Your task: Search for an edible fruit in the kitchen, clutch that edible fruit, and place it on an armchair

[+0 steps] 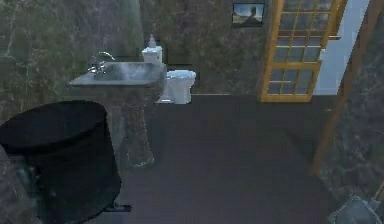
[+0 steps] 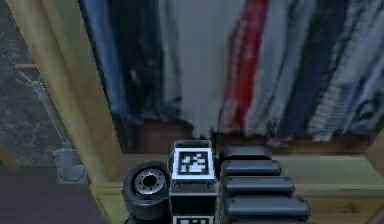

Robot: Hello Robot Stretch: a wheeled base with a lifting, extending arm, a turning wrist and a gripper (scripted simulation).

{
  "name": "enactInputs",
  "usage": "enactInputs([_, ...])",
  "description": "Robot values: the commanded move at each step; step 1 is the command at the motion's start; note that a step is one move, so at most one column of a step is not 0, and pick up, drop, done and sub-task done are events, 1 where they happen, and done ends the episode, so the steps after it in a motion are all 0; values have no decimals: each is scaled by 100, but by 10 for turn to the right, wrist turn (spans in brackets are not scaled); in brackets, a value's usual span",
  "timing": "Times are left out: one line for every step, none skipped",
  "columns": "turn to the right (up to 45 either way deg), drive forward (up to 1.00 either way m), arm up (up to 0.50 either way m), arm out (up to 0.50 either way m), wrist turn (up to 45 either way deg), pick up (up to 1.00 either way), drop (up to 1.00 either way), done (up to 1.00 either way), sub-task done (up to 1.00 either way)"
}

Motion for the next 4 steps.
enactInputs([0,50,0,0,0,0,0,0,0])
enactInputs([330,0,0,0,0,0,0,0,0])
enactInputs([0,100,0,0,0,0,0,0,0])
enactInputs([0,85,0,0,0,0,0,0,0])
